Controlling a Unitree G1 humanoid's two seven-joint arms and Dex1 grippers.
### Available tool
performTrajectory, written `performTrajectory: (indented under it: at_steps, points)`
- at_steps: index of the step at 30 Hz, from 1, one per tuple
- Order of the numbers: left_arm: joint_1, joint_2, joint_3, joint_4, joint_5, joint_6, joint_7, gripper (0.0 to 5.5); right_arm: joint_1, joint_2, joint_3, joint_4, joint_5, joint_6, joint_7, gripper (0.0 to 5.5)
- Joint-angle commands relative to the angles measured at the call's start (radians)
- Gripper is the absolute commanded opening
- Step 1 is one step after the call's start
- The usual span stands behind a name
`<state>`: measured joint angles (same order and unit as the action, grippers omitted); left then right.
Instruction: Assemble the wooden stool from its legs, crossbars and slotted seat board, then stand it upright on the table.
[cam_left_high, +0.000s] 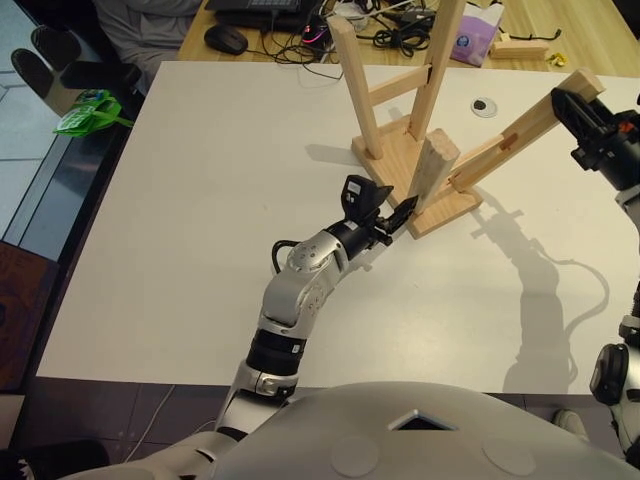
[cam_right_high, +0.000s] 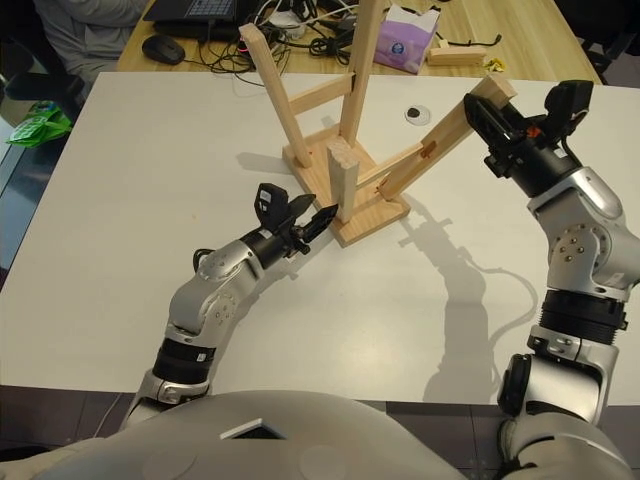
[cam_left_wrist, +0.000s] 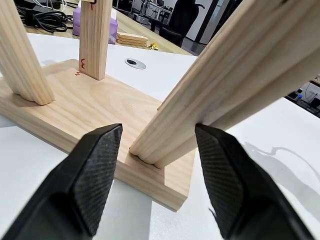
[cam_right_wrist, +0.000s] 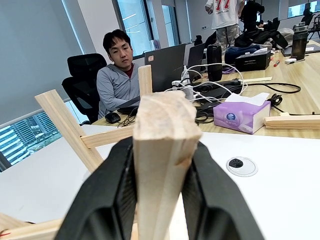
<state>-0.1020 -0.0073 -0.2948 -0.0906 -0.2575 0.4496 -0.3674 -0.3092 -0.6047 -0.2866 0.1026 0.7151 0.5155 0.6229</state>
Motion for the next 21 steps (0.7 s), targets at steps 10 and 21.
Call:
performTrajectory:
  at_steps: [10, 21]
  points:
    - [-0.093, 0.057, -0.067, 0.025, 0.041, 0.047, -0.117, 3.19, 0.056, 0.043, 0.056, -0.006, -0.051, 0.031, -0.016, 1.03]
    - [-0.15, 0.024, -0.032, 0.086, 0.096, 0.031, -0.034, 3.19, 0.068, 0.065, 0.031, -0.025, -0.036, 0.024, -0.04, 1.03]
